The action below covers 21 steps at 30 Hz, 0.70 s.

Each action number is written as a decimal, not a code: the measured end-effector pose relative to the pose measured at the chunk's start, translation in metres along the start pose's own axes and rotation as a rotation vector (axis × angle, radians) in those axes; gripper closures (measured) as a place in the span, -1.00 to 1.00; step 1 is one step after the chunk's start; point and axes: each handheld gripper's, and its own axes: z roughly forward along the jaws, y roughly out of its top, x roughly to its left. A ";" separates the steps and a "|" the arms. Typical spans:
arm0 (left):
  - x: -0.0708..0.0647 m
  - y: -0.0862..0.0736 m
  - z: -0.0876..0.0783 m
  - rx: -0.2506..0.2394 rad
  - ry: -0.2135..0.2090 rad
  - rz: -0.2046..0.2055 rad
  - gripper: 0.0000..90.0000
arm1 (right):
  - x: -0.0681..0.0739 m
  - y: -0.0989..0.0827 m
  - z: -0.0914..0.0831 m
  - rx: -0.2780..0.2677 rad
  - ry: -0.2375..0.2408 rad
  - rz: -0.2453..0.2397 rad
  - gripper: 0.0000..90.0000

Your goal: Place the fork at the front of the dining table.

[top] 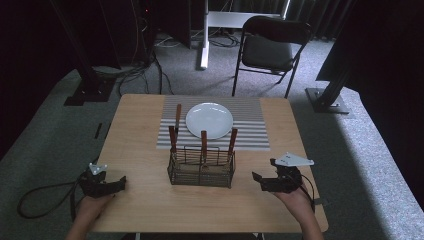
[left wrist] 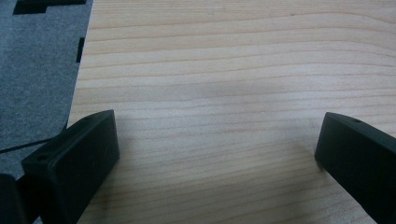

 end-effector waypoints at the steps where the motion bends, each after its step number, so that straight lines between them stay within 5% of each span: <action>1: 0.000 0.000 0.000 -0.001 0.000 0.000 -1.00 | 0.002 0.003 -0.001 -0.004 0.001 -0.011 -0.71; 21: 0.000 0.000 0.000 -0.001 0.000 -0.001 -1.00 | 0.041 0.051 0.005 -0.083 0.076 -0.078 -0.65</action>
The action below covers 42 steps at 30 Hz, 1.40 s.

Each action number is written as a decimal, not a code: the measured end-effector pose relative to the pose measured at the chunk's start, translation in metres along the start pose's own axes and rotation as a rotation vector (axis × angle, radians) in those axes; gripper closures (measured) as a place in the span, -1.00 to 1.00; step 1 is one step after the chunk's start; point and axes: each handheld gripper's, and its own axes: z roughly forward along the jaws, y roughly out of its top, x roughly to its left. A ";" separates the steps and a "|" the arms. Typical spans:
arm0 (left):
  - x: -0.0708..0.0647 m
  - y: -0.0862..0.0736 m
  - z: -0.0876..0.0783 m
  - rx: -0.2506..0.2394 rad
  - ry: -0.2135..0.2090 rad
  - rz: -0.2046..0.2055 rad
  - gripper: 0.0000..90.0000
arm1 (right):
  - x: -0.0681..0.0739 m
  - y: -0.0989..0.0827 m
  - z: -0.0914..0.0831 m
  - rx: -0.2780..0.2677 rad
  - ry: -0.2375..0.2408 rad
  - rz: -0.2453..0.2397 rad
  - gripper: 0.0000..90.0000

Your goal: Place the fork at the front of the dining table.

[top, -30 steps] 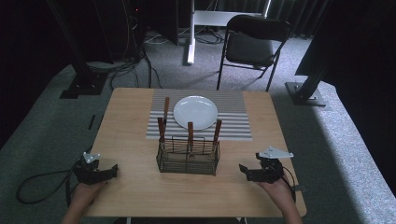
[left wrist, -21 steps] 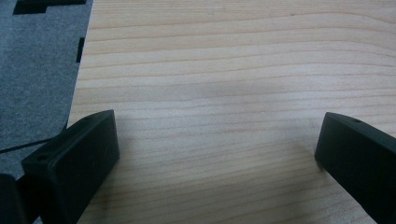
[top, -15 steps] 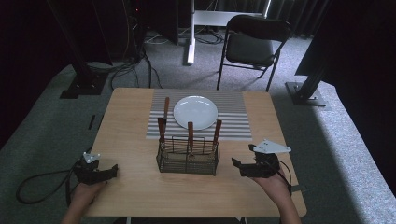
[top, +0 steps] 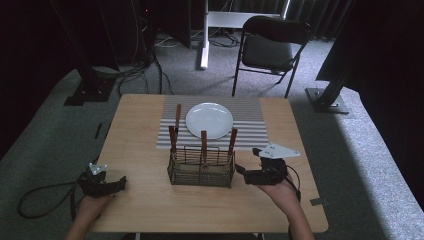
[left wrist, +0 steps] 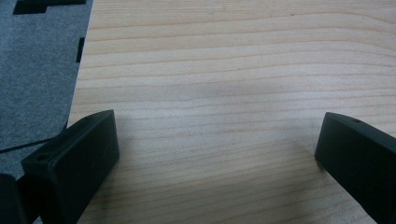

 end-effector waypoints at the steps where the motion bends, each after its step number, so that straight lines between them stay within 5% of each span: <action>1: 0.000 0.000 0.000 0.000 0.000 0.000 -1.00 | 0.002 0.002 0.001 -0.004 0.003 -0.002 -0.65; 8: 0.000 0.000 0.000 0.000 0.000 0.000 -1.00 | 0.016 0.012 0.015 -0.017 0.021 -0.010 -0.64; 12: 0.000 0.000 0.000 0.000 0.000 0.000 -1.00 | 0.024 0.018 0.025 -0.021 -0.028 -0.008 -0.51; 23: 0.000 0.000 0.000 0.000 0.000 0.000 -1.00 | 0.044 0.030 0.047 -0.028 -0.043 0.018 -0.51; 33: 0.000 0.000 0.000 0.001 0.000 0.000 -1.00 | 0.066 0.037 0.073 -0.051 -0.147 0.060 -0.46; 42: 0.001 0.000 0.000 0.002 -0.005 0.006 -1.00 | 0.078 0.039 0.093 -0.051 -0.264 0.160 -0.25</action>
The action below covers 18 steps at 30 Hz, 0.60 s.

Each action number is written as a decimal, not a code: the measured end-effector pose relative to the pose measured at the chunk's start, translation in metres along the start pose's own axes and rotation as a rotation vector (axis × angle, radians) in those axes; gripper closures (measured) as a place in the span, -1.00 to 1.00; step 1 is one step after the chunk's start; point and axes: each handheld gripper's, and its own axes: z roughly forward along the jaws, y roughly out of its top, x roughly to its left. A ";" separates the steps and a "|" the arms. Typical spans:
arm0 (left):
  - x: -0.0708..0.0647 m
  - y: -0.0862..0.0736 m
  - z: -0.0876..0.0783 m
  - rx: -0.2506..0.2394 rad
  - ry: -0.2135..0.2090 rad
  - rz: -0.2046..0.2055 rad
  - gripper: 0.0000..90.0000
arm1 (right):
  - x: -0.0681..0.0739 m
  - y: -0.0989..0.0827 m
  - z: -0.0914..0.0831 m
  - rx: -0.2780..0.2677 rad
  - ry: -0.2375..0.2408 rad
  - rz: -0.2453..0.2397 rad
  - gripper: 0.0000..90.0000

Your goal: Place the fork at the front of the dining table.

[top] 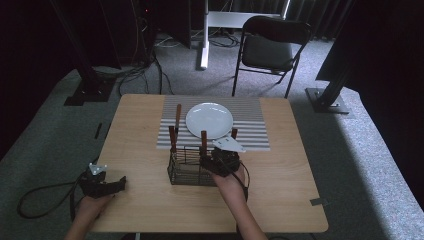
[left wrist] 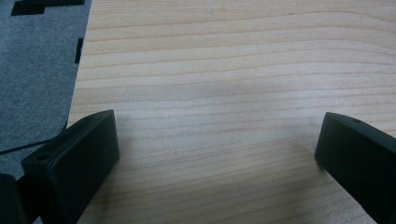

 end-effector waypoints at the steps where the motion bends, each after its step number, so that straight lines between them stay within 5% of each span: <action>1: 0.000 0.000 0.000 0.000 0.000 0.000 -1.00 | 0.003 0.000 0.002 -0.002 -0.014 -0.001 -0.25; 14: 0.000 0.000 0.000 0.000 0.000 0.000 -1.00 | 0.017 -0.005 0.017 -0.032 -0.082 0.103 0.16; 18: 0.000 0.000 0.000 0.000 0.000 0.000 -1.00 | 0.023 -0.006 0.019 -0.033 -0.115 0.059 0.34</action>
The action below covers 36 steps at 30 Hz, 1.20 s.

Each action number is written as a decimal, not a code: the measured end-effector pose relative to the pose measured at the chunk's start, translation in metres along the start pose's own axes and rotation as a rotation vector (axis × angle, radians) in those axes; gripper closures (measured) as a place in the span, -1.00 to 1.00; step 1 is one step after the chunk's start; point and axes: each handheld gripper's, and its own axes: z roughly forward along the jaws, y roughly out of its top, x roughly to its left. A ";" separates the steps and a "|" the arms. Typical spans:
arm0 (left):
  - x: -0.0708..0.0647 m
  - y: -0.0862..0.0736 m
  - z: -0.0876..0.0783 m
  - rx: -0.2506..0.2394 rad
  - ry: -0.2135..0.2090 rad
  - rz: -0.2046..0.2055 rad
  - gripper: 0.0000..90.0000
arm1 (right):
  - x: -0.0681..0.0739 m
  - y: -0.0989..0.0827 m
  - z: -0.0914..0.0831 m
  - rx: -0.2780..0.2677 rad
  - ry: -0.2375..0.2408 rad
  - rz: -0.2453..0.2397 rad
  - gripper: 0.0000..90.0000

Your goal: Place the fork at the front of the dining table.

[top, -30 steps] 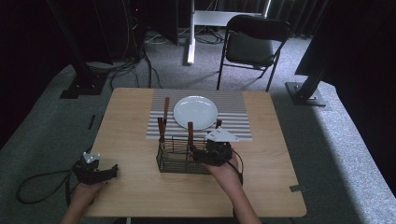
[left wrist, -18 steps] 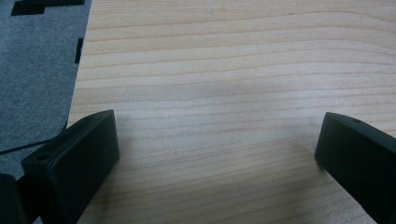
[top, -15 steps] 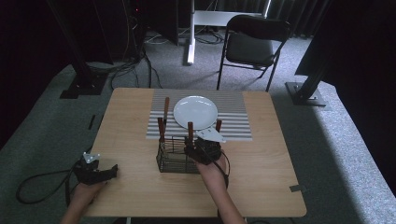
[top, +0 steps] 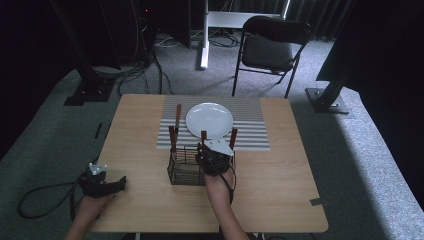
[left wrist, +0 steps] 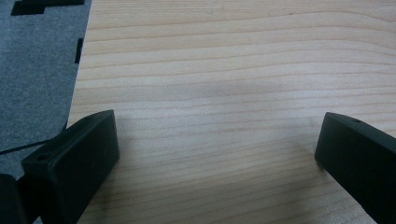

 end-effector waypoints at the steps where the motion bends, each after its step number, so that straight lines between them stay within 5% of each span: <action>1: 0.000 0.000 0.000 0.000 0.000 0.000 -1.00 | 0.000 0.000 0.000 0.000 0.000 0.000 0.34; 8: 0.000 0.000 0.000 0.000 0.000 -0.001 -1.00 | 0.005 -0.003 0.001 -0.019 -0.053 -0.030 0.65; 17: 0.000 0.000 0.000 0.000 0.000 0.000 -1.00 | 0.008 -0.006 -0.002 -0.054 -0.063 -0.010 0.69; 36: 0.000 0.000 0.000 -0.003 0.001 -0.002 -1.00 | -0.015 0.011 -0.038 -0.191 -0.114 0.031 0.69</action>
